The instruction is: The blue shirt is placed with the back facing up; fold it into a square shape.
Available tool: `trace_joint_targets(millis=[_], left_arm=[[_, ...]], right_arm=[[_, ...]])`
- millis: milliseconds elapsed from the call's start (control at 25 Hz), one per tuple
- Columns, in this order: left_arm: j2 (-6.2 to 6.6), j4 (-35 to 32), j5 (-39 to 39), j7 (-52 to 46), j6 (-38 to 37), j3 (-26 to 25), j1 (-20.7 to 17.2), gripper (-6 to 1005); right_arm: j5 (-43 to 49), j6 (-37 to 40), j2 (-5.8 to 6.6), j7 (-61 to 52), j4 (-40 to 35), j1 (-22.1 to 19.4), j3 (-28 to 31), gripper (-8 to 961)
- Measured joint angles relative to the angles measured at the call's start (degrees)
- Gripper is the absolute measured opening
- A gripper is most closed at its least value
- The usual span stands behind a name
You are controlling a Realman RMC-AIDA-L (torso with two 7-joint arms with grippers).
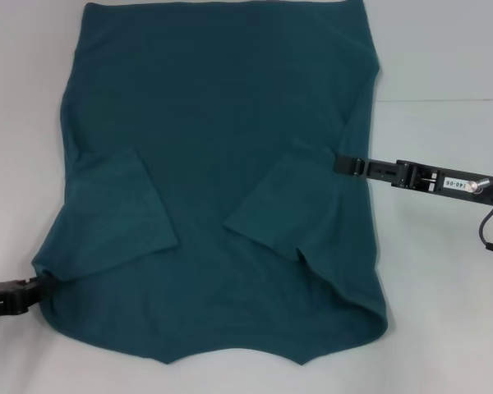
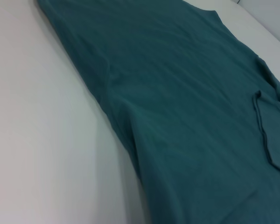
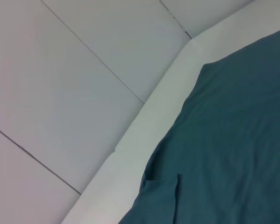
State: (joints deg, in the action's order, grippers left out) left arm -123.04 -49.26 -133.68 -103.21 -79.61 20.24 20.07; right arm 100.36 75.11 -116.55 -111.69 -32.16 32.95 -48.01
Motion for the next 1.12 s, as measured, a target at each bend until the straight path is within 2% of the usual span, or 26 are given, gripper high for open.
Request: trace_joint_targets(millis=[80, 320, 520, 720, 960, 1120], left_arm=[[0.05, 0.0, 0.0, -0.1, 0.0, 0.1, 0.0, 288], [0.29, -0.2, 0.0, -0.7, 0.1, 0.2, 0.3, 89], [0.33, -1.5, 0.4, -1.6, -0.6, 0.0, 0.3, 21], [0.42, -1.7, 0.4, -2.3, -0.9, -0.1, 0.3, 23], [0.39, -1.7, 0.5, -2.3, -0.6, -0.3, 0.2, 25], [0.28, -1.6, 0.6, -2.3, -0.8, -0.3, 0.2, 27]], right_arm=[[0.0, 0.1, 0.12, 0.0, 0.0, -0.2, -0.1, 896], [2.1, 0.2, 1.17, -2.4, -0.1, -0.3, -0.7, 896], [8.4, 2.4, 2.92, -8.9, -0.4, 0.3, -0.7, 895], [13.1, 7.3, 5.05, -15.8, 0.2, -1.0, -0.4, 895], [13.6, 11.7, 5.73, -18.0, 0.3, -3.2, -0.5, 894], [14.2, 12.9, 5.35, -18.0, 0.3, -4.0, -0.7, 894]])
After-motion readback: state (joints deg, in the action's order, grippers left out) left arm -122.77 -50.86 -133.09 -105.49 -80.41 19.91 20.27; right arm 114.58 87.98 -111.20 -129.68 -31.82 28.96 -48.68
